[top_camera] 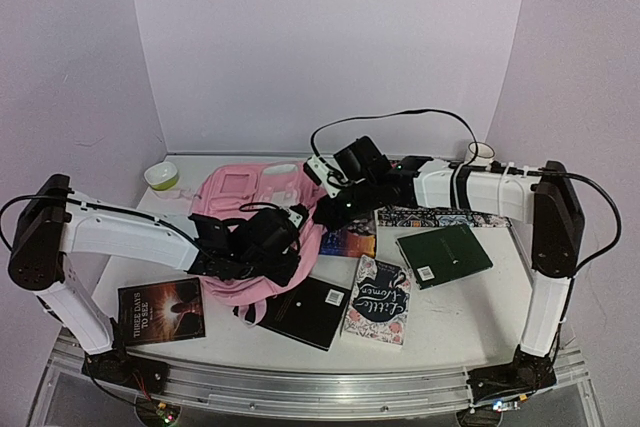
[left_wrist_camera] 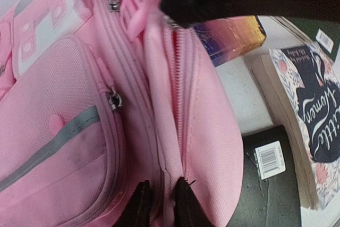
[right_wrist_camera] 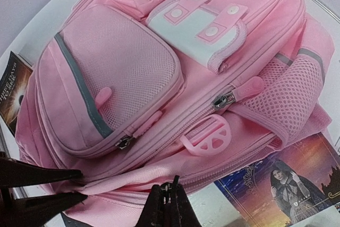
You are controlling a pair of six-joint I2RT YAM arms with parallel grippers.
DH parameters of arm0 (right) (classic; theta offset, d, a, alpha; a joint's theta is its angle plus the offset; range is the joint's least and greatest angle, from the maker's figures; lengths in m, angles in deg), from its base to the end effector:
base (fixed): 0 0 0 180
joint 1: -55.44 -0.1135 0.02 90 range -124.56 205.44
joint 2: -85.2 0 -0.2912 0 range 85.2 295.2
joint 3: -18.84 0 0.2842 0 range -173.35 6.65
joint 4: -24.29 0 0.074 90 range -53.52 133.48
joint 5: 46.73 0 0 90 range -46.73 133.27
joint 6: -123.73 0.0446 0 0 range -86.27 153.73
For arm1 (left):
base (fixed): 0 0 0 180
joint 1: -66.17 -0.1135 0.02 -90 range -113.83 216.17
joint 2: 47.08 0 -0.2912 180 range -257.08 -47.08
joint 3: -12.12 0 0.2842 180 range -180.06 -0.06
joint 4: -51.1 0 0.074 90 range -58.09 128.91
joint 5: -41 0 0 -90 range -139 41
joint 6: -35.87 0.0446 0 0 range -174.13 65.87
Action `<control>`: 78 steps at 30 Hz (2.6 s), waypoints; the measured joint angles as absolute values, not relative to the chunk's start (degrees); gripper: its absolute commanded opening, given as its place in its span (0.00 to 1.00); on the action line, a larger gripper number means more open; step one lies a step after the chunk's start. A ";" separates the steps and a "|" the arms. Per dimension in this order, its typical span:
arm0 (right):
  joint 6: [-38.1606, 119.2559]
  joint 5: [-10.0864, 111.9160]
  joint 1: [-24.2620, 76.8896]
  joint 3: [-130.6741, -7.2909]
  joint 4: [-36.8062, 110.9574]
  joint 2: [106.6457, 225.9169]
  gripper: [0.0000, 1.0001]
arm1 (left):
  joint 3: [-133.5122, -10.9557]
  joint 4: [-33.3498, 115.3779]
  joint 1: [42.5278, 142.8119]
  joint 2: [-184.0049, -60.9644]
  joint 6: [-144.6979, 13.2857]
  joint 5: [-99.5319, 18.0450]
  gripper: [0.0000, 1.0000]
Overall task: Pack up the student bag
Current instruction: Unzip the largest pocket of the student bag, then place the student bag on the book, then pick up the book at the center of the board.
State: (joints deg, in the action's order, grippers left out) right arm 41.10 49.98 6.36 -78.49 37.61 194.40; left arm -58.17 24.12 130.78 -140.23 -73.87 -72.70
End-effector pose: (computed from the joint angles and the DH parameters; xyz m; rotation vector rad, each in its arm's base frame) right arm 0.3242 0.3819 0.2797 -0.8151 1.9215 0.7339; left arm 0.1757 -0.3283 0.2061 0.7299 2.2398 -0.2112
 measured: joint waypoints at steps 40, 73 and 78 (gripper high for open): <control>43.50 49.42 19.19 -64.06 32.33 181.34 0.82 | -88.89 9.79 110.98 -148.29 -64.29 -64.33 0.00; 64.54 46.63 17.52 -37.98 43.92 166.95 0.97 | -70.24 21.79 119.60 -146.13 -83.39 -35.90 0.70; 66.39 47.65 16.43 -35.42 42.33 166.83 0.98 | -68.52 27.99 122.63 -150.58 -87.96 -31.97 0.70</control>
State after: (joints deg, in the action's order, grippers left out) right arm 66.39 47.65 16.43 -35.42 42.33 166.83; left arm -68.52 27.99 122.63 -150.58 -87.96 -31.97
